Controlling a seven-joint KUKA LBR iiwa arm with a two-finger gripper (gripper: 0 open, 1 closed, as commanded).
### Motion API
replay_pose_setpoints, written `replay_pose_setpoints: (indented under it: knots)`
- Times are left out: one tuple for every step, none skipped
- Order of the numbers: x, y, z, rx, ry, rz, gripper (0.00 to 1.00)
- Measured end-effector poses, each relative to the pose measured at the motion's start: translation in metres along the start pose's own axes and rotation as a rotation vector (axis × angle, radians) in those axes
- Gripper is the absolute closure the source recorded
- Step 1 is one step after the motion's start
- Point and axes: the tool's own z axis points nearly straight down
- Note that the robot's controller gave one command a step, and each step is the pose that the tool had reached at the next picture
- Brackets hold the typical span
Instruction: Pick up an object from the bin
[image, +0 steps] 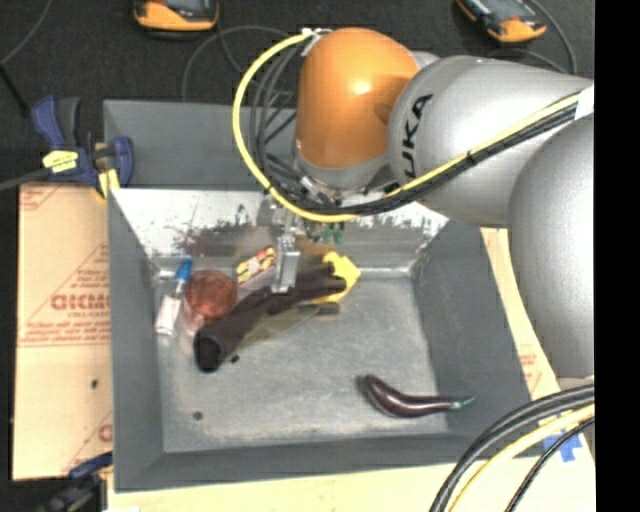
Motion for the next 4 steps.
replay_pose_setpoints:
  knots:
    - [0.011, -0.008, 0.027, 0.001, -0.005, -0.080, 0.00]
    - [0.045, 0.023, 0.033, 0.004, 0.004, -0.076, 0.00]
    - [0.071, 0.081, 0.024, -0.003, -0.004, -0.022, 0.00]
    - [0.069, 0.080, 0.076, 0.000, -0.007, -0.196, 0.00]
